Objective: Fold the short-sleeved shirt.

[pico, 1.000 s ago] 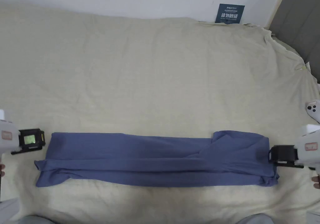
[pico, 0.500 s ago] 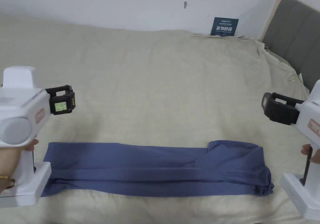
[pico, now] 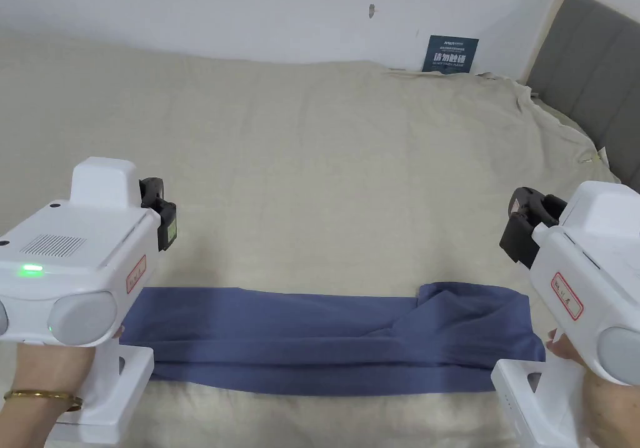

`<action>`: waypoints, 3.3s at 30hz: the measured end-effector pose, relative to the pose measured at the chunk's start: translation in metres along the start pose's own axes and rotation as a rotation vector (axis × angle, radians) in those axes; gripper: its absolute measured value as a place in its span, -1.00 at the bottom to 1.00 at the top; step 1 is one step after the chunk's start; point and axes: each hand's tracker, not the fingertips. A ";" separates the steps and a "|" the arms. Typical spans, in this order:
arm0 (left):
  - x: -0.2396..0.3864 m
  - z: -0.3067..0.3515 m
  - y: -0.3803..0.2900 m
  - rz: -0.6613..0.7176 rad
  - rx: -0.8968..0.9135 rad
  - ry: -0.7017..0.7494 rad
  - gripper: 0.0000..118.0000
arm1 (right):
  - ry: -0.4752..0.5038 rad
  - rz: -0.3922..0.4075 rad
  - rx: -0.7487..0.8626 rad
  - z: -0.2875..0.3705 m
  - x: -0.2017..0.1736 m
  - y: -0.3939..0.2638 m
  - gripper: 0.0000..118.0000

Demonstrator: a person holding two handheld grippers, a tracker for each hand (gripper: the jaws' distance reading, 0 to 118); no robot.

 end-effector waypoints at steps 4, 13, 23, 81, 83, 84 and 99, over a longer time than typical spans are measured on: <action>-0.001 0.000 -0.001 0.029 -0.007 -0.017 -1.00 | -0.008 -0.014 -0.019 -0.004 0.000 -0.003 -1.00; -0.025 -0.005 0.005 0.163 -0.091 -0.091 -1.00 | 0.005 -0.022 -0.037 -0.007 -0.002 -0.003 -1.00; -0.136 -0.048 0.001 0.469 -0.435 -0.249 1.00 | 0.001 -0.033 -0.059 -0.012 -0.004 -0.002 -1.00; -0.025 -0.043 0.041 0.279 -0.688 -0.392 -1.00 | -0.052 -0.103 -0.077 -0.020 0.040 -0.008 -1.00; 0.005 -0.050 0.039 0.227 -0.697 -0.430 -1.00 | -0.060 -0.101 -0.073 -0.018 0.045 -0.008 -1.00; 0.018 -0.056 0.035 0.210 -0.713 -0.448 -1.00 | -0.063 -0.099 -0.072 -0.016 0.047 -0.008 -1.00; 0.165 -0.142 -0.069 0.156 -0.923 -0.469 -0.12 | -0.113 -0.082 -0.076 -0.001 0.061 -0.005 -1.00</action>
